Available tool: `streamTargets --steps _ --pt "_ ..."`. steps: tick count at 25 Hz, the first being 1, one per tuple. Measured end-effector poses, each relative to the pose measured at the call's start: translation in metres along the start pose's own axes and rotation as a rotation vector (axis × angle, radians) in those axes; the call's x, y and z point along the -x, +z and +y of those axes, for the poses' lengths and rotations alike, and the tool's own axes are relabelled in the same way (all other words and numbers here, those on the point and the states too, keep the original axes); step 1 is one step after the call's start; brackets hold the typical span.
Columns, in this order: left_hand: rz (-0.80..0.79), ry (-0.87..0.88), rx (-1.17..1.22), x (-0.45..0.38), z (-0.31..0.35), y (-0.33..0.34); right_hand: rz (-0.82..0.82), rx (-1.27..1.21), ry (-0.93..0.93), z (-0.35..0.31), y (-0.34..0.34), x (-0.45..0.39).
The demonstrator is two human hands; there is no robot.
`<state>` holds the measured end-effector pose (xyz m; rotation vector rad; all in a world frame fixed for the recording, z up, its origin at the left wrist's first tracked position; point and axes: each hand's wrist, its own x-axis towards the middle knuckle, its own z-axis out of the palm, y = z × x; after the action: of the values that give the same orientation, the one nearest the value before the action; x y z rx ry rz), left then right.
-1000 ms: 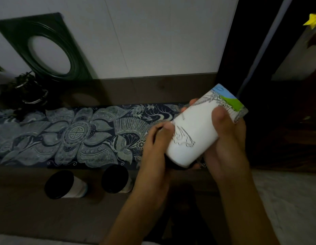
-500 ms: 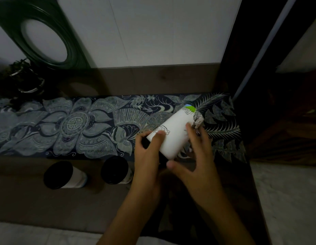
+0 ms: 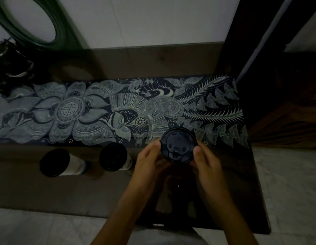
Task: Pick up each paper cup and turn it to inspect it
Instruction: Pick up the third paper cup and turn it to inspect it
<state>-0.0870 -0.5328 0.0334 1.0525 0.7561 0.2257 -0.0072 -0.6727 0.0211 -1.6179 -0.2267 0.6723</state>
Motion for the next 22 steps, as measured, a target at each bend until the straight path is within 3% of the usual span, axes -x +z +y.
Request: streamTargets --steps 13,22 --pt "0.167 -0.186 -0.081 -0.023 -0.053 -0.025 0.007 -0.084 0.29 0.056 0.007 -0.025" --pt "0.117 -0.182 -0.125 -0.031 -0.059 -0.033 0.013 -0.06 0.261 0.056 0.007 -0.027"
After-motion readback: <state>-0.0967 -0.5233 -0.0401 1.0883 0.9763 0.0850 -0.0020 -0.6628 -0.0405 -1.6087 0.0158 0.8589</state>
